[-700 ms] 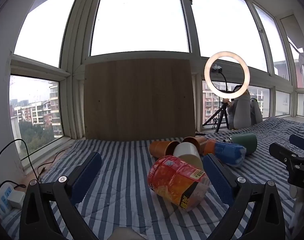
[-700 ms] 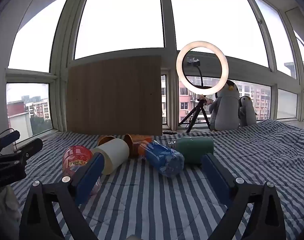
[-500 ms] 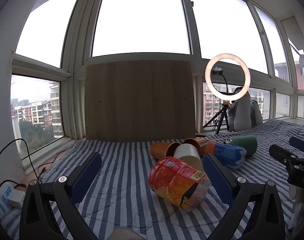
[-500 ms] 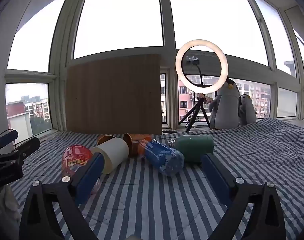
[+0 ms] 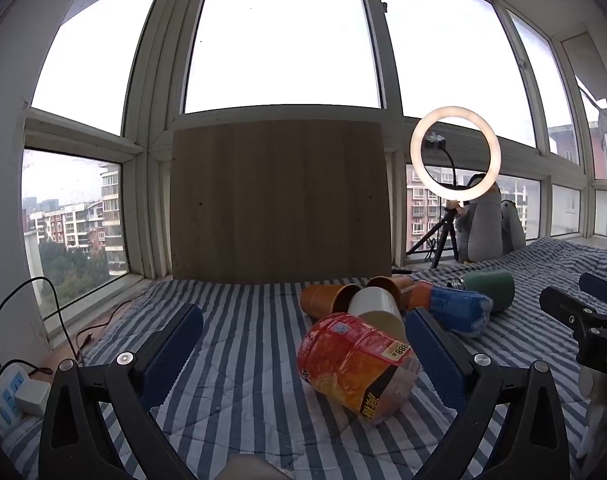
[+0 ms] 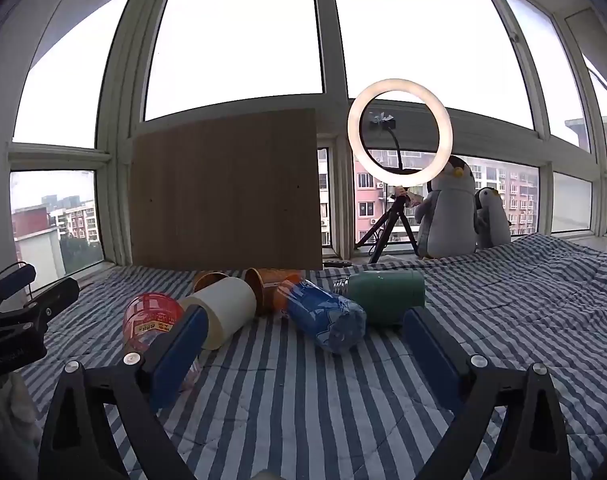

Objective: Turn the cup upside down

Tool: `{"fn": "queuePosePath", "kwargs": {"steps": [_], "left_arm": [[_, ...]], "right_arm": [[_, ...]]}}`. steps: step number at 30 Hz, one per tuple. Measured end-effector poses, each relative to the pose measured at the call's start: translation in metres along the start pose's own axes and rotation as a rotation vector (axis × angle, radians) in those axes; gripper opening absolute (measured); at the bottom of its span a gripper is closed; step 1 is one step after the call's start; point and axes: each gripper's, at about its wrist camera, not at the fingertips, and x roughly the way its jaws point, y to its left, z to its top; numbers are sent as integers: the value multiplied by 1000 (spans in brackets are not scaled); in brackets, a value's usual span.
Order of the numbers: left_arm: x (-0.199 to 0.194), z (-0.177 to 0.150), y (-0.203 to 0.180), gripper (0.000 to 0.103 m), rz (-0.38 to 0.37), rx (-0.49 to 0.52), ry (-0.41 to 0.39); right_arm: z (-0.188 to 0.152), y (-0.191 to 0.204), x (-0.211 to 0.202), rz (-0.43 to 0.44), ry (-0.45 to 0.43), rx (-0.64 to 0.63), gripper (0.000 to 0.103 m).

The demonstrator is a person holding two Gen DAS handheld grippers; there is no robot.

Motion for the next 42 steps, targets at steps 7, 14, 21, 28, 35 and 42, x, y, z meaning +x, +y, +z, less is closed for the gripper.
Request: {"fn": "queuePosePath", "kwargs": {"steps": [7,14,21,28,35,42], "left_arm": [[0,-2,0,103,3,1,4],[1,-2,1,103,4,2,6],[1,-2,2,103,3,3,9],[0,-2,2,103,4,4,9],[2,-3,-1,103,7,9,13],[2,-5,-4,103,9,14,16]], "right_arm": [[0,0,2,0,4,2,97],[-1,0,3,0,3,3,97],[-1,0,3,0,4,3,98],[-3,-1,4,2,6,7,100],[-3,-1,5,4,8,8,101],[-4,1,6,7,17,12,101]]}}
